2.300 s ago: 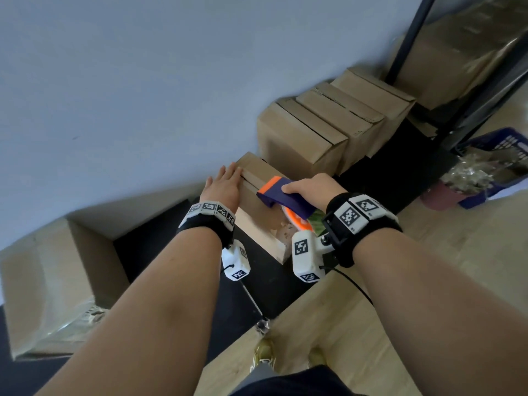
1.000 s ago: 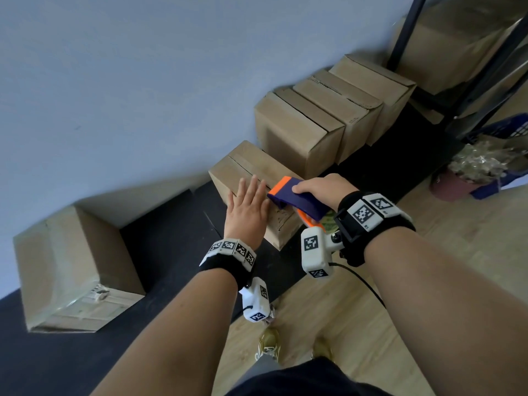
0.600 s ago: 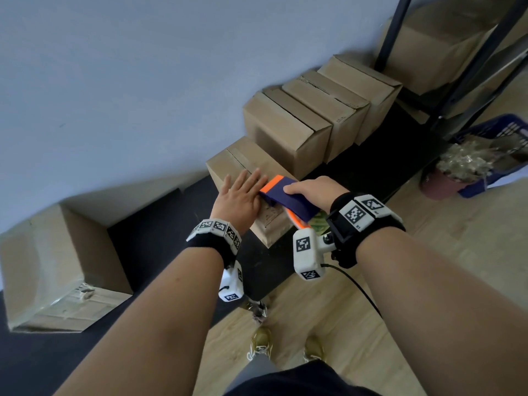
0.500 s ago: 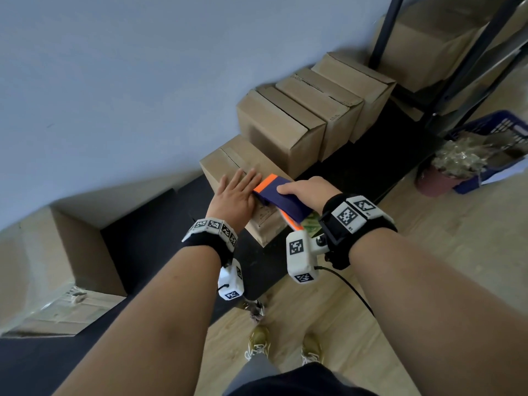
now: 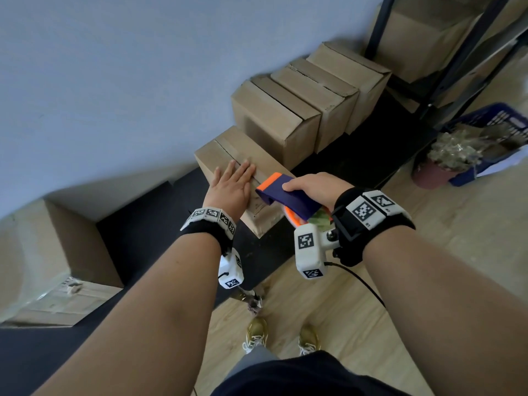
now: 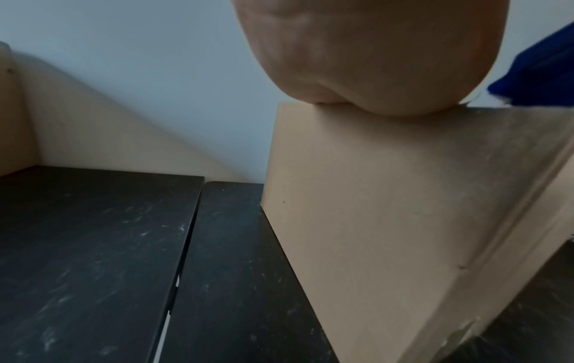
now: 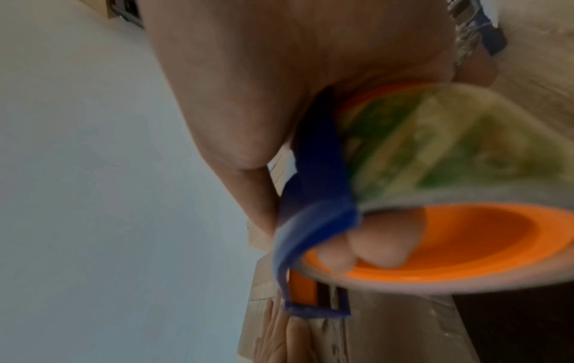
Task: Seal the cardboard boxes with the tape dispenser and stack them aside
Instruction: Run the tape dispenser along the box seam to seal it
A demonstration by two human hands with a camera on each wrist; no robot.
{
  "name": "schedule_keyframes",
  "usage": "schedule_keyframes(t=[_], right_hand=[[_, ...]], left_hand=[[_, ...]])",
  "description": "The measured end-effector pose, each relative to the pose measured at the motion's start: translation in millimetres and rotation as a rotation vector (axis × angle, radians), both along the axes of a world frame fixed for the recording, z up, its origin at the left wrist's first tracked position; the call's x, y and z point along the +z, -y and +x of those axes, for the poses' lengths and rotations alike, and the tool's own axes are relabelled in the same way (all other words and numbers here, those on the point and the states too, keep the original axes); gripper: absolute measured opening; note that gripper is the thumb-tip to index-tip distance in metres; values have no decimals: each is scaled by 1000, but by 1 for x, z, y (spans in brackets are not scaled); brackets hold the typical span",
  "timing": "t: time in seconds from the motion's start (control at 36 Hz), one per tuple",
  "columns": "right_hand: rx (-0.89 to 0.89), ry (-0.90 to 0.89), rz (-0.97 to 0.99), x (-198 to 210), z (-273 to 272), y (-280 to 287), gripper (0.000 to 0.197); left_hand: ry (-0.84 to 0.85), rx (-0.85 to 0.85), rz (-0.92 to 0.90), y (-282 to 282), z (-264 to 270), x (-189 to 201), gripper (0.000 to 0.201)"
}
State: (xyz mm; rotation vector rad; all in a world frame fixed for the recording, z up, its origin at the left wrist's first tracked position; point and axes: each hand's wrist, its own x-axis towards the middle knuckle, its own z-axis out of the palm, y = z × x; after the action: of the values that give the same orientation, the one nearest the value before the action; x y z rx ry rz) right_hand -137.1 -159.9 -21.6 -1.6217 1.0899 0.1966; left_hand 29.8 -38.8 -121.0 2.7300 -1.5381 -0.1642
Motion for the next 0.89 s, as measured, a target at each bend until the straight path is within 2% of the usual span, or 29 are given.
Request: schedule_keyframes(t=[0.11,0.22,0.36,0.44,0.53,0.61,0.67,0.78,0.89], right_hand=[[52,-45,-14,3,-15,4,43],[96,-93,-24,3,-32,6,38],[65,-93,8,-2,-43,4,42],[47,-93,-3,-8,-40,0,37],[7,-77,7,-16,-40,-3,33],[-12,-62,9,-23,-40,-2,44],[-27,-51,7,-26,-40,1,51],[-22,-44,18,-24,-41,3,44],[7,-49,23,-23,-41,7,44]], left_hand=[[-17,54,0,3,-3,0,51],[-30,84,1,5,-5,0,52],[-36,98,0,5,-7,0,51],[-24,124,-11,5,-10,2,50],[-10,156,-79,2,-16,4,50],[-73,177,-160,-3,-28,7,50],[-131,164,-195,-7,-37,8,57],[-210,108,-136,-14,-44,9,82],[-90,51,-14,-12,-42,6,96]])
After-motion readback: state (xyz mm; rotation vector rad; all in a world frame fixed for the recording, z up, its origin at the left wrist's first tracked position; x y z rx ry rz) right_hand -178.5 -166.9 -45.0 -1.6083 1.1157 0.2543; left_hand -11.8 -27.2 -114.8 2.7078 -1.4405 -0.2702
